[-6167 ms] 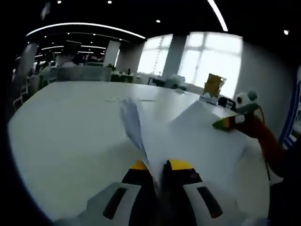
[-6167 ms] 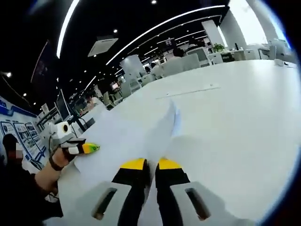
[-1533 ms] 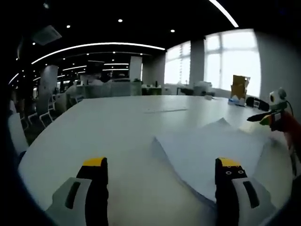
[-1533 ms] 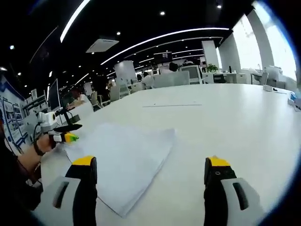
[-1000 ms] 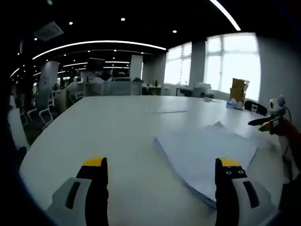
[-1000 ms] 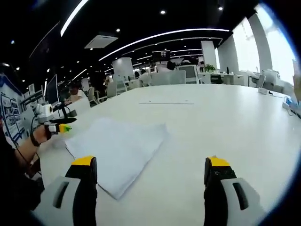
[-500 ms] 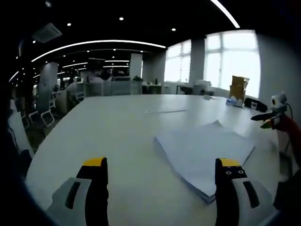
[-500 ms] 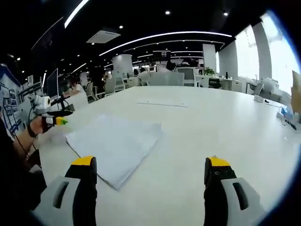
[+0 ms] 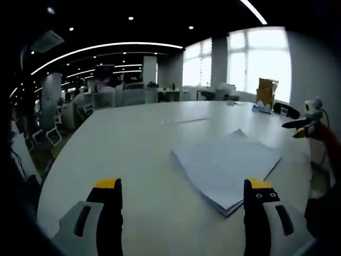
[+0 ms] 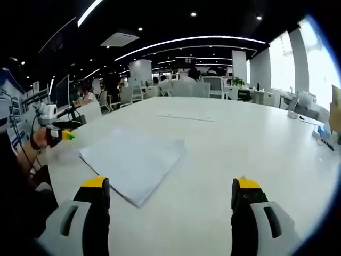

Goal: Organize the stack of printing papers by aligning and flattening the scattered papers on the table

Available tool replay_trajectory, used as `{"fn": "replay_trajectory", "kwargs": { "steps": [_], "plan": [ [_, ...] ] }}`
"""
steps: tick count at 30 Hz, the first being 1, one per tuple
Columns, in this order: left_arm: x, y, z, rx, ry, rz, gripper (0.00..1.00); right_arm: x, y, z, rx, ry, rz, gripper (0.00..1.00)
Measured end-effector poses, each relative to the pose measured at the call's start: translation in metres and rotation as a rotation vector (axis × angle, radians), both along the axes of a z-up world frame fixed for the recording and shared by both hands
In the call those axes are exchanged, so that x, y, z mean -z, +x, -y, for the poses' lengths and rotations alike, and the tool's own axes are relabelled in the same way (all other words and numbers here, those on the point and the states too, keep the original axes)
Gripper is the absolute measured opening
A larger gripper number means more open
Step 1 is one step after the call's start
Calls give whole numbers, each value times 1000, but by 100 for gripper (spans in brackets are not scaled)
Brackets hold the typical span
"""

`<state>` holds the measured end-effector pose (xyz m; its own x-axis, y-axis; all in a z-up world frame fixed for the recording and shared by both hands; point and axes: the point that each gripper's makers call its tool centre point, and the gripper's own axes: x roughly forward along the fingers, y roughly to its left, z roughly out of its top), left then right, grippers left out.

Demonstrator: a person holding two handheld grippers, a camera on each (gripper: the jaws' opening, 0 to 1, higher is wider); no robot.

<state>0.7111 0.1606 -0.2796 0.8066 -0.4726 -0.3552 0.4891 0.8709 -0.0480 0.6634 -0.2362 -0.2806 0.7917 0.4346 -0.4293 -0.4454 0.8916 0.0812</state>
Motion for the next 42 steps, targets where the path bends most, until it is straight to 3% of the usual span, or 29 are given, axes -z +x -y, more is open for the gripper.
{"fn": "replay_trajectory", "kwargs": {
  "steps": [12, 21, 42],
  "plan": [
    [-3, -16, -4, 20, 27, -15, 97, -15, -20, 3, 3, -11, 16, 90],
    [-15, -24, -2, 31, 42, 7, 97, -15, -30, 9, 15, -30, 6, 90],
    [-15, -38, 3, 54, 89, -1, 97, -13, -44, 15, 10, -45, -8, 90]
  ]
}}
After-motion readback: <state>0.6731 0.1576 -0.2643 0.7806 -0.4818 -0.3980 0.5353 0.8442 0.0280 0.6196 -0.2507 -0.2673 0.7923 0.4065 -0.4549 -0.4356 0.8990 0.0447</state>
